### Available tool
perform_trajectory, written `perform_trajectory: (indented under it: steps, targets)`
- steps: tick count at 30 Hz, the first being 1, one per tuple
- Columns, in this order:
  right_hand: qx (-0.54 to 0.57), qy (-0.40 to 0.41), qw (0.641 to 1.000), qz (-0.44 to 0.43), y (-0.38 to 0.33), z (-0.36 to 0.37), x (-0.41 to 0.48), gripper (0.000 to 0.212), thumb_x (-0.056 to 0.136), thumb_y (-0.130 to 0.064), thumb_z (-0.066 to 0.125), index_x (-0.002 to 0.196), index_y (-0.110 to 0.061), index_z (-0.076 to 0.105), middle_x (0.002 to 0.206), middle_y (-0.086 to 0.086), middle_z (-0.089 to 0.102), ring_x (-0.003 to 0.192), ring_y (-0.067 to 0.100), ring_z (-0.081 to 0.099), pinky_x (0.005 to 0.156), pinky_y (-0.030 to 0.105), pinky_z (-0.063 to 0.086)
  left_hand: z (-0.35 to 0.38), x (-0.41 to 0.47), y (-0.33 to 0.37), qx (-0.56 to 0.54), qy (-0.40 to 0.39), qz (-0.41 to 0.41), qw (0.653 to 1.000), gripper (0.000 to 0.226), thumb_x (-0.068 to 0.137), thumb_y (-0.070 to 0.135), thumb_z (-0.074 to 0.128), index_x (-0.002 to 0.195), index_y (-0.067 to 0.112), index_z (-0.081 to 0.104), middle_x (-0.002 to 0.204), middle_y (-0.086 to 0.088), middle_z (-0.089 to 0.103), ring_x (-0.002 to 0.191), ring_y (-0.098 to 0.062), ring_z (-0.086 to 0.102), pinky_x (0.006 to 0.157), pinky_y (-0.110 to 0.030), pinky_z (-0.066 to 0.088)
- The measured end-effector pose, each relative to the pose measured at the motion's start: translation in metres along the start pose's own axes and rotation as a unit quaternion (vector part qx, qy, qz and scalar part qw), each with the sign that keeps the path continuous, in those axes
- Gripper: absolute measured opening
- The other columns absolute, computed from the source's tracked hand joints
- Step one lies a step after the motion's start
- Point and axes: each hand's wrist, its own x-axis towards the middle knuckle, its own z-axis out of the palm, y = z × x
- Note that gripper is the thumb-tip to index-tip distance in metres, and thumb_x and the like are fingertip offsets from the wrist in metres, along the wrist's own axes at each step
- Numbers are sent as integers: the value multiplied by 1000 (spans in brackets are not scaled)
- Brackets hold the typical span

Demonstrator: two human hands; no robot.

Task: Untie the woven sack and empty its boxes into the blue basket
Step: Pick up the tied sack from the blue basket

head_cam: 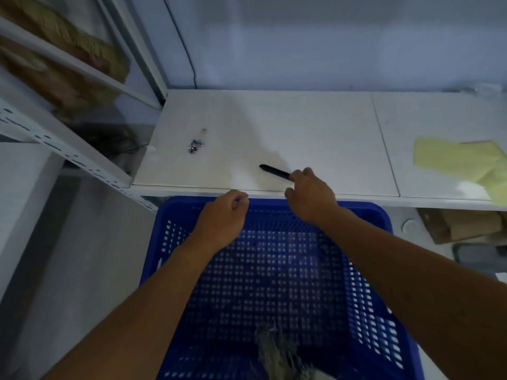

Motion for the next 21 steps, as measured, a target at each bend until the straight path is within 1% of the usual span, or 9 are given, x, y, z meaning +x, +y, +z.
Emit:
perform_trajectory:
  steps: [2,5,7,10,13,15,17,19,21]
  targets:
    - [-11,34,999,3,2,10,22,38,102,-24,46,136,-7,51,133,13,47,116,31,52,88,40,46,6,16,-8,-16,5,8,1000,35,107,38,42,134,24,59,134,3,61,105,-5,54,88,-21,40]
    - [-64,45,997,-2,5,23,46,39,101,-20,47,137,-6,51,135,13,48,122,31,47,93,42,45,14,32,-21,-28,8,17,999,35,106,37,42,133,24,61,136,3,61,111,-6,54,91,-21,38]
    - [-103,51,993,-13,10,35,56,38,99,-18,49,135,-5,51,132,15,51,120,31,48,92,42,46,18,36,-30,-30,4,18,999,35,107,37,41,133,25,61,133,4,61,106,-4,54,87,-18,38]
    - [-154,62,986,-27,15,47,61,33,98,-17,51,128,-5,52,126,15,54,115,31,50,86,39,45,20,37,-40,-25,0,19,999,34,107,37,41,132,26,61,126,4,65,91,1,55,75,-13,41]
    - [-203,57,977,-37,12,49,57,30,95,-14,54,123,-3,56,121,15,56,109,29,55,83,37,45,17,35,-45,-14,-5,18,1000,35,107,33,42,137,24,59,134,1,61,103,-3,54,81,-13,39]
    - [-196,35,980,-25,9,46,51,29,96,-14,55,122,-1,55,120,16,55,103,29,60,74,34,44,12,29,-42,-16,-3,8,1000,36,107,31,42,139,22,58,138,0,59,114,-8,56,89,-17,39]
    - [-184,5,983,-12,7,42,39,31,98,-17,54,124,0,52,121,16,54,101,29,62,70,33,42,6,19,-36,-12,-4,3,1000,36,107,31,43,139,22,57,139,-1,59,121,-13,56,93,-20,39]
    - [-165,-13,986,-1,6,35,23,32,99,-21,54,124,-1,52,120,16,54,101,29,63,70,33,43,-1,6,-26,-5,-7,-1,1000,36,107,32,42,140,23,56,139,-1,59,121,-15,57,95,-22,41]
    - [-143,-13,990,0,1,24,5,31,98,-22,56,121,-2,53,118,16,55,99,30,63,69,33,43,-10,-10,-13,-5,-8,-8,1000,36,107,32,42,140,24,57,138,-2,59,115,-14,58,97,-25,44]
